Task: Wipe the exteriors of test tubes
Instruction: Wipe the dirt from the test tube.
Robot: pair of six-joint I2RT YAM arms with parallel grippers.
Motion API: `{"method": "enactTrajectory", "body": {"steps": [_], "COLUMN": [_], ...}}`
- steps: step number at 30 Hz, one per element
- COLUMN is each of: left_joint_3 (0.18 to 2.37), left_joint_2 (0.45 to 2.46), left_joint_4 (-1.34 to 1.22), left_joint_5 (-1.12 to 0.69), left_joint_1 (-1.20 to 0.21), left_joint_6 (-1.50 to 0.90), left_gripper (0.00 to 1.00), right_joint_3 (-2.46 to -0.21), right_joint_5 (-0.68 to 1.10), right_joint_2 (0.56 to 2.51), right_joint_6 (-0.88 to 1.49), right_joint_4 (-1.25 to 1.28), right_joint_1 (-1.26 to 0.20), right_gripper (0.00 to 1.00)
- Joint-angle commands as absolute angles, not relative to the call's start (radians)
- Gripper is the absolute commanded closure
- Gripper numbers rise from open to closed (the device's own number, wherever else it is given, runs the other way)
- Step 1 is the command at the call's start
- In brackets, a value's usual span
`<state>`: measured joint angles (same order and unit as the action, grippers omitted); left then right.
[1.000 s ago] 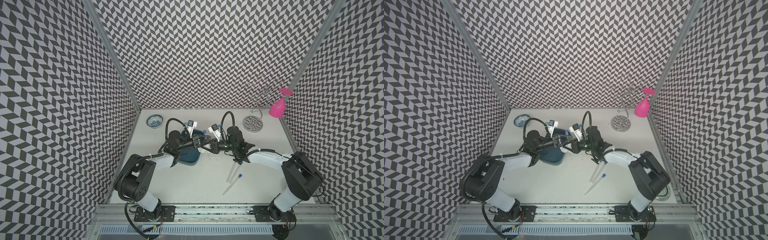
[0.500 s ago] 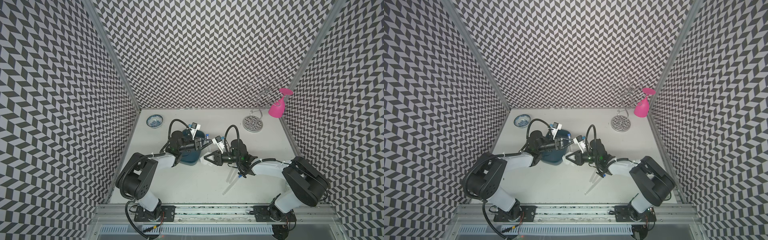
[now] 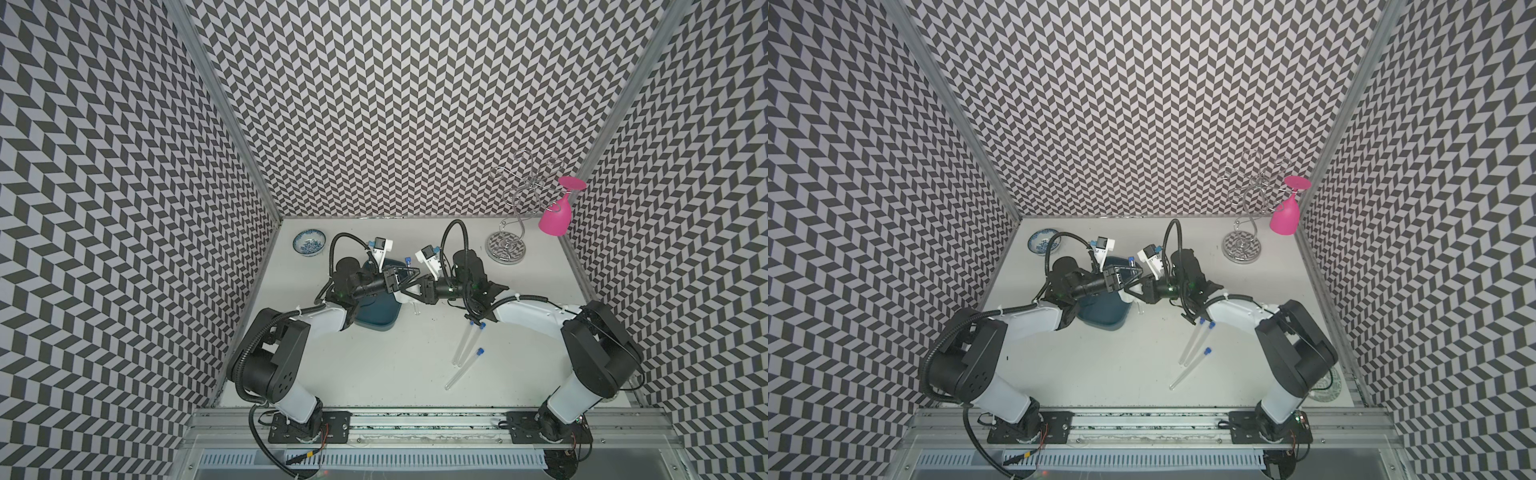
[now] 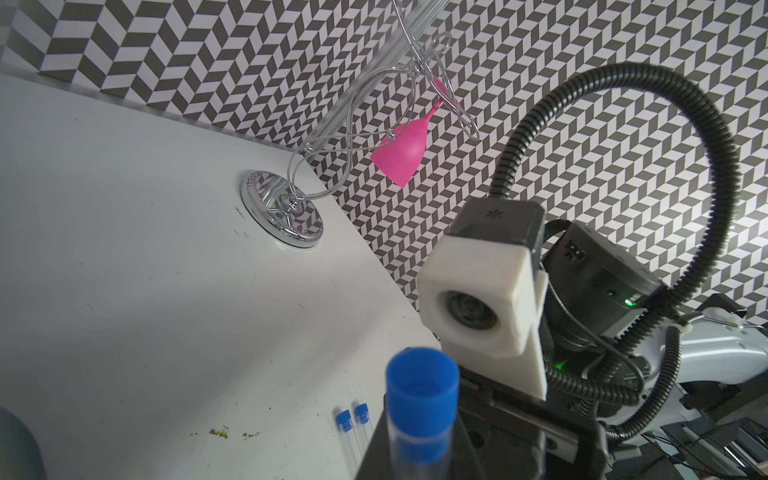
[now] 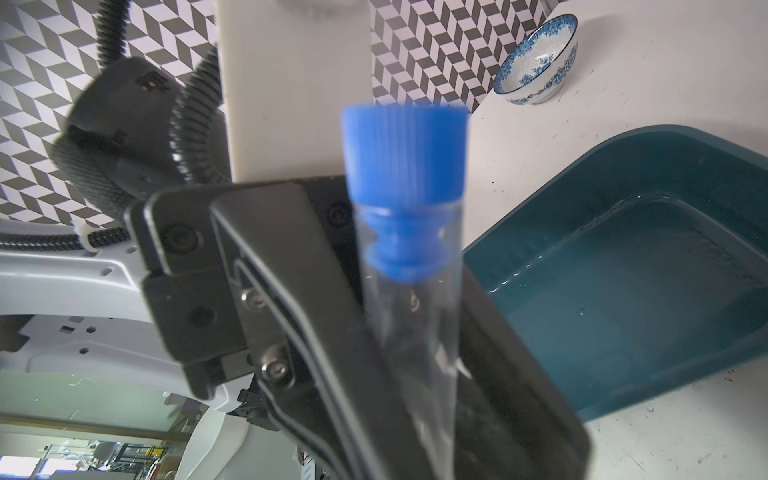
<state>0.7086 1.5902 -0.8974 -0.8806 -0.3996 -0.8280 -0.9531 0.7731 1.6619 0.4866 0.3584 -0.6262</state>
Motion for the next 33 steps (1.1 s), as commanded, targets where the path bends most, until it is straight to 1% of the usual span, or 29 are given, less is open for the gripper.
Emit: {"method": "enactTrajectory", "body": {"steps": [1, 9, 14, 18, 27, 30, 33], "left_joint_3": [0.712, 0.723, 0.72, 0.703, 0.689, 0.69, 0.694], "left_joint_2": [1.577, 1.582, 1.584, 1.582, 1.563, 1.557, 1.56], "left_joint_4": [-0.885, -0.891, -0.888, -0.891, -0.891, -0.891, -0.891], "left_joint_5": [-0.899, -0.904, -0.907, -0.909, -0.915, -0.914, -0.913], "left_joint_1": [-0.41, -0.397, -0.396, -0.396, -0.396, -0.395, -0.392], "left_joint_6": [-0.792, -0.793, -0.791, -0.795, -0.793, -0.792, -0.79], "left_gripper": [0.85, 0.84, 0.84, 0.84, 0.84, 0.84, 0.84], "right_joint_3": [-0.893, -0.672, -0.617, -0.696, -1.005, -1.042, -1.032], "right_joint_5": [0.779, 0.723, 0.717, 0.71, 0.751, 0.755, 0.754], "right_joint_2": [1.631, 1.527, 1.521, 1.551, 1.656, 1.67, 1.672], "right_joint_6": [0.522, 0.575, 0.612, 0.574, 0.477, 0.475, 0.484], "right_joint_4": [0.471, 0.525, 0.576, 0.538, 0.403, 0.399, 0.409], "right_joint_1": [-0.632, -0.687, -0.701, -0.697, -0.646, -0.632, -0.629], "right_gripper": [0.83, 0.83, 0.83, 0.83, 0.83, 0.83, 0.83]}}
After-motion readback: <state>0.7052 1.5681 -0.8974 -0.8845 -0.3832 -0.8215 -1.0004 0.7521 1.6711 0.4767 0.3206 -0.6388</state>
